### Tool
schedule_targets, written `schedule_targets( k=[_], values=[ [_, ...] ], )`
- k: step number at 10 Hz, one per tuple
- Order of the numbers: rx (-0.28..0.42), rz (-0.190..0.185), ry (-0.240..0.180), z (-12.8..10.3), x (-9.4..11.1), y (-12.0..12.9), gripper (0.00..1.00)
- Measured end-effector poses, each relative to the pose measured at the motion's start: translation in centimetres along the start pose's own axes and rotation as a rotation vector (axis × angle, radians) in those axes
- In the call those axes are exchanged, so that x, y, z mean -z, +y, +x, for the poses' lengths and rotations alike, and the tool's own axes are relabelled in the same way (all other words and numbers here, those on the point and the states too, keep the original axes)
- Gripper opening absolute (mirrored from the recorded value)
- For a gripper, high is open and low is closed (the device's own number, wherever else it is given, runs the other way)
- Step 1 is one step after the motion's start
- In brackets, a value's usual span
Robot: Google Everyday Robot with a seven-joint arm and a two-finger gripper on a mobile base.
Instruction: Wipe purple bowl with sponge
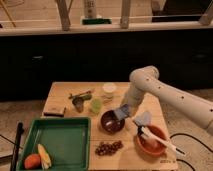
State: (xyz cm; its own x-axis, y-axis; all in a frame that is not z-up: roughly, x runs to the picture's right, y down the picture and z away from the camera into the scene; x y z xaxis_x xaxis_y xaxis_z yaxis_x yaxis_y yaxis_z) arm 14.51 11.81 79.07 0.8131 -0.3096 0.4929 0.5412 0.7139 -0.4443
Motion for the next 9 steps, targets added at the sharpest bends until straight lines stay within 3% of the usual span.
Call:
schedule_targets(
  k=[1, 4, 6, 9],
  values=[
    [0.012, 0.033, -0.004, 3.0, 0.2, 0.5, 0.00],
    [0.050, 0.066, -0.005, 5.6, 0.3, -0.3, 0.00],
    [0.087, 0.072, 0.003, 4.8, 0.2, -0.4, 0.00],
    [0.187, 0.089, 0.030, 0.4, 0.9, -2.3, 0.00]
  ],
)
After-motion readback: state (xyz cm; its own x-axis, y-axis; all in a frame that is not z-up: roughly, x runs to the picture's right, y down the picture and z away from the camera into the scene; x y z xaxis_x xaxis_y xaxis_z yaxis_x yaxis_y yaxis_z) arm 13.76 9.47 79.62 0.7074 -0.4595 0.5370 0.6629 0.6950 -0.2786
